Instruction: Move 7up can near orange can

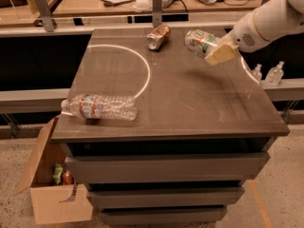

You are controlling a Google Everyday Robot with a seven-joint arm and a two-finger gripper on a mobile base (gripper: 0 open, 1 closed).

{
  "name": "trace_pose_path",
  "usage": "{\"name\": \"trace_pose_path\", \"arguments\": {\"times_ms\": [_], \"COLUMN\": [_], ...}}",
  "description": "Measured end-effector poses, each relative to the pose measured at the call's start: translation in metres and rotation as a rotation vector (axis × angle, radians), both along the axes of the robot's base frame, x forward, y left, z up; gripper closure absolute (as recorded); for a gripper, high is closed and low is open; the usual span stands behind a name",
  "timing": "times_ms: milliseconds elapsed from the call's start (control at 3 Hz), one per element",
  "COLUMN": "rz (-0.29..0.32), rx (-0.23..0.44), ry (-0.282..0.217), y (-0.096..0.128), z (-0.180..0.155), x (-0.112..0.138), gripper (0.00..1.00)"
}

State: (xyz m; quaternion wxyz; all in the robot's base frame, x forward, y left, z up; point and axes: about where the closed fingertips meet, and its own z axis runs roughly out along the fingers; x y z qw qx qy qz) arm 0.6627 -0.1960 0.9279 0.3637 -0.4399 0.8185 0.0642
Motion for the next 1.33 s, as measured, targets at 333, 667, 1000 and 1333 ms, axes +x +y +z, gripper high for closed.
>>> {"name": "trace_pose_path", "arguments": {"times_ms": [333,667,1000,1333], "rz": [0.008,0.037,0.060,0.077], "rx": [-0.001,0.008,0.033,0.045], "ry": [-0.004,0.007,0.044,0.071], "y": [0.014,0.033,0.046,0.051], "z": [0.004,-0.003,-0.029,-0.048], "x": [0.031,0.059,0.084,0.097], "gripper": [1.00,1.00,1.00,1.00]}}
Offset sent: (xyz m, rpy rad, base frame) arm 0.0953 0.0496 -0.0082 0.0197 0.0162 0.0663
